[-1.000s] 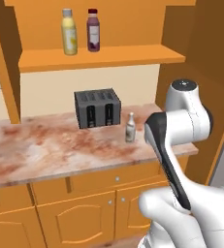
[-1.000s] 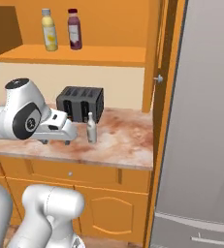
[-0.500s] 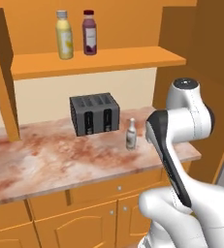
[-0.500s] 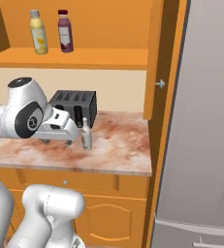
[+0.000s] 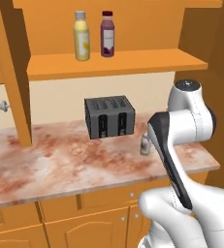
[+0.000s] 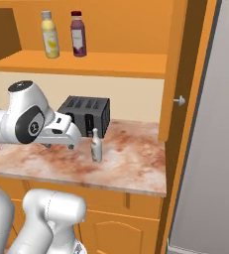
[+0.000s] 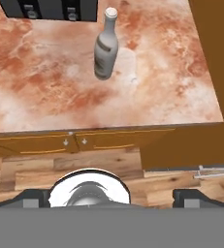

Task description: Sort all alcoholic drinks to one cabinet, and non-alcoholic drinks to the other.

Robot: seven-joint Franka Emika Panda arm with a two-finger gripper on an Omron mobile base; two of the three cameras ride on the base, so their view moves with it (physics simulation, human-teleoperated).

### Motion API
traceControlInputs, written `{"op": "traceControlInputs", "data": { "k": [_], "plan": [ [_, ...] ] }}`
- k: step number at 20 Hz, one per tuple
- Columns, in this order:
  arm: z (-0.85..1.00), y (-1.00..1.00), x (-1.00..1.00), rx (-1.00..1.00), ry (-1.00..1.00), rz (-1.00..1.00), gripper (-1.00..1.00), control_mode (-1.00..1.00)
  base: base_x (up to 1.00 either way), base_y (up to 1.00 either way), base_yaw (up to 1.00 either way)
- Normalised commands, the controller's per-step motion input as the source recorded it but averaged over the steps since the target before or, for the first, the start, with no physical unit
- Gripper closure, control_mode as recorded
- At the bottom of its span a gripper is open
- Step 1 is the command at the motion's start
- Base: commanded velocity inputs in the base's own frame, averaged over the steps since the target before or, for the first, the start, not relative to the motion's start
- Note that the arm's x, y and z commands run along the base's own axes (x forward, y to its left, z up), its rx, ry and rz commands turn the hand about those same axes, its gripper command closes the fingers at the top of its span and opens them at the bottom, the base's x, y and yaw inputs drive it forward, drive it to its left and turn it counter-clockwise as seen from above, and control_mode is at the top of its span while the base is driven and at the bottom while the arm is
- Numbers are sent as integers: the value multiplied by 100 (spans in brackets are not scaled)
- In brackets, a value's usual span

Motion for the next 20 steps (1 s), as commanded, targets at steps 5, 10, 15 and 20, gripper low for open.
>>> {"op": "traceControlInputs", "data": {
  "k": [5, 10, 15, 20],
  "plan": [
    [0, 0, 0, 0, 0, 0, -100, 100, 48, 0, 32],
    [0, 0, 0, 0, 0, 0, -100, 100, 12, 0, 20],
    [-57, -16, 0, 1, -1, 5, -100, -100, 0, 0, 0],
    [-52, -38, 20, 0, -1, 0, -100, -100, 0, 0, 0]
  ]
}}
